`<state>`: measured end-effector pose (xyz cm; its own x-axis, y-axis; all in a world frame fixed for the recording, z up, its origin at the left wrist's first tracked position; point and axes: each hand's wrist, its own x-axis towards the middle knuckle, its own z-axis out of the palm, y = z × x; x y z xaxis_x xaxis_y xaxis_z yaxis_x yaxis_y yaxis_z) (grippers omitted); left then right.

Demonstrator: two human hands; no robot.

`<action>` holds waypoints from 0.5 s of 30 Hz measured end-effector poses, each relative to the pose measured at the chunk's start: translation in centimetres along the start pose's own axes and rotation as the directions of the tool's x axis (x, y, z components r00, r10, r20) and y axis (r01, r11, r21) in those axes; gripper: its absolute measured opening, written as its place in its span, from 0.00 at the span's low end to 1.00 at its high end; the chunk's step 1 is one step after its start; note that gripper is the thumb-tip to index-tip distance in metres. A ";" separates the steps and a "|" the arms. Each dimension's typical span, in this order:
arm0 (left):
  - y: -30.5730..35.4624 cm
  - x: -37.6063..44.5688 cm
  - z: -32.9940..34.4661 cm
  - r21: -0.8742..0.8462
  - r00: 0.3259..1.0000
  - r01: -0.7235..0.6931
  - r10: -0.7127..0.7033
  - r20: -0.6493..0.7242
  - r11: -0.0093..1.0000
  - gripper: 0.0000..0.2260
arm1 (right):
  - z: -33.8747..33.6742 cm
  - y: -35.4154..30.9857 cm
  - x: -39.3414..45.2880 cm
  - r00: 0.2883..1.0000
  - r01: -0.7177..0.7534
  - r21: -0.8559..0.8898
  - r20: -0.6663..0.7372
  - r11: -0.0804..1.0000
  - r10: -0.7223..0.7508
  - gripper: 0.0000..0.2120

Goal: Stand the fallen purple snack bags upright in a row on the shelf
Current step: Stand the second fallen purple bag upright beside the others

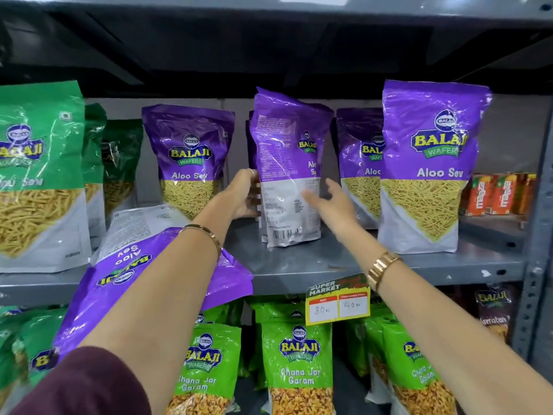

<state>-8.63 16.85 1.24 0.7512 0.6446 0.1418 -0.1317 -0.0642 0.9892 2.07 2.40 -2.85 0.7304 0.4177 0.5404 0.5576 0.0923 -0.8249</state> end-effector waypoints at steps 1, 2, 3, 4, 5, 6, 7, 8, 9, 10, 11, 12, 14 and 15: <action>-0.2 0.2 0.6 -0.015 1.000 0.000 0.000 0.004 1.000 0.14 | 0.6 -0.3 -0.8 0.997 0.068 -0.010 0.026 0.998 -0.068 0.34; -0.4 0.4 1.2 -0.034 1.000 0.000 0.001 0.010 0.999 0.14 | 1.3 -0.5 -1.3 0.992 0.116 -0.027 0.050 0.993 -0.115 0.35; -0.6 0.6 1.5 -0.045 1.000 0.000 0.001 0.012 0.999 0.15 | 2.0 -0.5 -1.5 0.988 0.139 -0.060 0.072 0.988 -0.135 0.38; -0.7 0.7 1.6 -0.048 1.000 -0.003 0.004 0.011 0.999 0.16 | 2.5 -0.3 -1.6 0.987 0.144 -0.102 0.092 0.984 -0.135 0.41; -0.7 0.7 1.6 -0.042 1.000 -0.008 0.008 0.008 0.999 0.16 | 2.8 -0.2 -1.6 0.987 0.134 -0.146 0.107 0.980 -0.119 0.45; -0.8 0.7 1.6 -0.032 1.000 -0.011 0.011 0.011 0.999 0.17 | 2.9 0.0 -1.5 0.988 0.119 -0.176 0.119 0.977 -0.098 0.47; -0.8 0.6 1.4 -0.019 1.000 -0.009 0.009 0.018 1.000 0.17 | 2.8 0.1 -1.4 0.988 0.106 -0.188 0.128 0.976 -0.082 0.49; -0.8 0.4 1.3 -0.008 1.000 -0.005 0.006 0.025 1.000 0.18 | 2.7 0.3 -1.2 0.988 0.094 -0.184 0.138 0.978 -0.069 0.50; -0.7 0.3 1.2 0.004 0.999 -0.004 0.004 0.033 1.000 0.18 | 2.4 0.4 -1.2 0.987 0.086 -0.168 0.152 0.982 -0.060 0.51; -0.6 0.2 1.1 0.017 0.999 -0.006 0.006 0.040 1.000 0.18 | 2.2 0.5 -1.1 0.985 0.075 -0.145 0.163 0.987 -0.051 0.51; -0.5 0.1 1.0 0.031 0.999 -0.006 0.005 0.050 1.000 0.18 | 1.9 0.6 -1.0 0.985 0.062 -0.119 0.169 0.991 -0.041 0.50; -0.4 0.0 0.9 0.045 0.998 -0.002 0.000 0.062 0.999 0.17 | 1.7 0.6 -0.9 0.984 0.047 -0.095 0.174 0.994 -0.030 0.49; -0.1 -0.2 0.8 0.076 0.996 0.009 -0.016 0.088 0.997 0.15 | 1.3 0.5 -0.8 0.980 0.022 -0.048 0.198 0.999 -0.012 0.49; 0.0 -0.4 0.8 0.092 0.995 0.014 -0.023 0.094 0.996 0.13 | 1.1 0.4 -0.9 0.976 0.016 -0.023 0.217 1.000 -0.011 0.48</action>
<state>-8.43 15.98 1.25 0.8117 0.5713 0.1218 -0.0605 -0.1251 0.9903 1.24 3.06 -3.82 0.6211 0.6028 0.5008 0.5783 0.0787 -0.8120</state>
